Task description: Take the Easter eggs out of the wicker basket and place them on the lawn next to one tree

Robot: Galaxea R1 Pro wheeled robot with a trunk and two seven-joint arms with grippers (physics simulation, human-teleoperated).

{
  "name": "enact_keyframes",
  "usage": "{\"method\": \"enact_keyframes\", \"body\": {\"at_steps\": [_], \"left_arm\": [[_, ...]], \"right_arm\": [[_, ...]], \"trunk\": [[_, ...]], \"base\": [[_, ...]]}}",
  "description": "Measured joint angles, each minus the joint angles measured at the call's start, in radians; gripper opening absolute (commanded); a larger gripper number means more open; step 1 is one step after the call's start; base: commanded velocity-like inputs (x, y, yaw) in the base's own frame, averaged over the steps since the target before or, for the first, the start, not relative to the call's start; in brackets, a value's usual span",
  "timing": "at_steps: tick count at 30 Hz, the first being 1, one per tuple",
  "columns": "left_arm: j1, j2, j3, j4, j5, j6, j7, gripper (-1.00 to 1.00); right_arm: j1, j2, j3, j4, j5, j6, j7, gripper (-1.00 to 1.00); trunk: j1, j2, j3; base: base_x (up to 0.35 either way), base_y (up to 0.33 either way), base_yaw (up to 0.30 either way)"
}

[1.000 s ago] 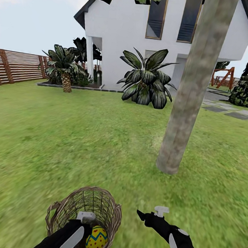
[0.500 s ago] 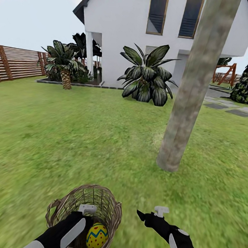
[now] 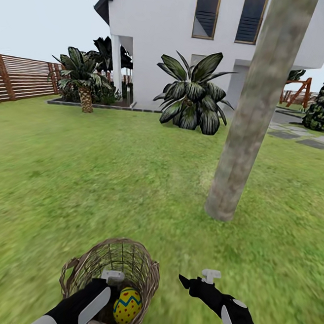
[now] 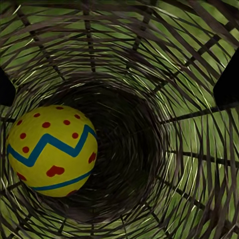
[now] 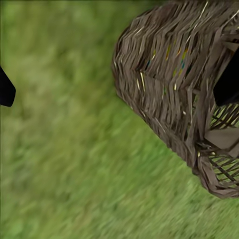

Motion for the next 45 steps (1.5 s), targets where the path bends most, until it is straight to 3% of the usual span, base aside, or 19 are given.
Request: {"method": "enact_keyframes", "body": {"at_steps": [19,26,32,45], "left_arm": [[-0.007,-0.003,-0.001,0.000,-0.002,0.003,-0.028,1.00],[-0.071,-0.005,0.000,0.000,-0.001,0.078,-0.029,1.00],[-0.136,-0.009,0.001,0.001,-0.002,0.179,-0.024,1.00],[-0.217,-0.017,0.025,0.001,-0.002,0.350,-0.018,1.00]], "right_arm": [[0.000,0.000,0.001,0.000,-0.001,0.000,-0.008,1.00],[0.000,0.000,0.002,0.001,-0.001,0.000,-0.011,1.00],[0.000,0.001,0.002,0.002,-0.001,0.000,-0.011,1.00],[0.000,-0.001,0.002,0.002,-0.001,0.000,-0.009,1.00]], "trunk": [[0.000,0.000,-0.031],[0.000,0.000,-0.042],[0.000,0.000,-0.052],[0.000,0.000,-0.073]], "base": [[0.000,0.000,0.000],[0.000,0.000,0.000],[0.000,0.000,0.000],[0.000,0.000,0.000]]}}
